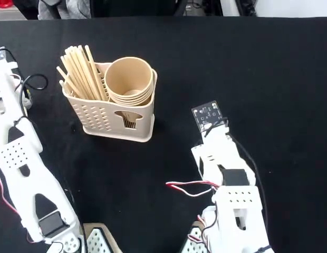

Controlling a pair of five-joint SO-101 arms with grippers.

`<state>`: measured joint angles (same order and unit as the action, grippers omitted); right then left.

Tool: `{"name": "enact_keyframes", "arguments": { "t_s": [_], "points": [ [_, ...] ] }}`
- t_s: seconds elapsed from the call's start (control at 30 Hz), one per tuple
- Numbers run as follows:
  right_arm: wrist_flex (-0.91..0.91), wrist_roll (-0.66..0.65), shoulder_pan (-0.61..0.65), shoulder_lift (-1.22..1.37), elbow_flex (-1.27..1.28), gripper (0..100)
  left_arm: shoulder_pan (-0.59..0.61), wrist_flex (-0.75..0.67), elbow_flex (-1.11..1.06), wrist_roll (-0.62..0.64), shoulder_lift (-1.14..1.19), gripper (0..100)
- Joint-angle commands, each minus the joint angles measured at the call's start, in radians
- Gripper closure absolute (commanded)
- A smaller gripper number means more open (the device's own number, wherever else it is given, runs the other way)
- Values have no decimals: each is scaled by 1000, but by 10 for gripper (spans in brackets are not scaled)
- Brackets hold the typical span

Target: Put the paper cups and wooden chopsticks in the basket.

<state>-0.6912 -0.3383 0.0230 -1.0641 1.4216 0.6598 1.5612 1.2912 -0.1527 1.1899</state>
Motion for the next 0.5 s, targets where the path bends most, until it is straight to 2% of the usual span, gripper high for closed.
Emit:
{"name": "enact_keyframes", "arguments": {
  "t_s": [0.0,0.1,0.47],
  "points": [
    [14,-6,11,-21,-7,984,31,130,232,11,-2,971],
    [14,-6,11,-21,-7,984,28,203,389,12,-3,971],
    [14,-6,11,-21,-7,984,21,198,378,37,-150,971]
  ]
}}
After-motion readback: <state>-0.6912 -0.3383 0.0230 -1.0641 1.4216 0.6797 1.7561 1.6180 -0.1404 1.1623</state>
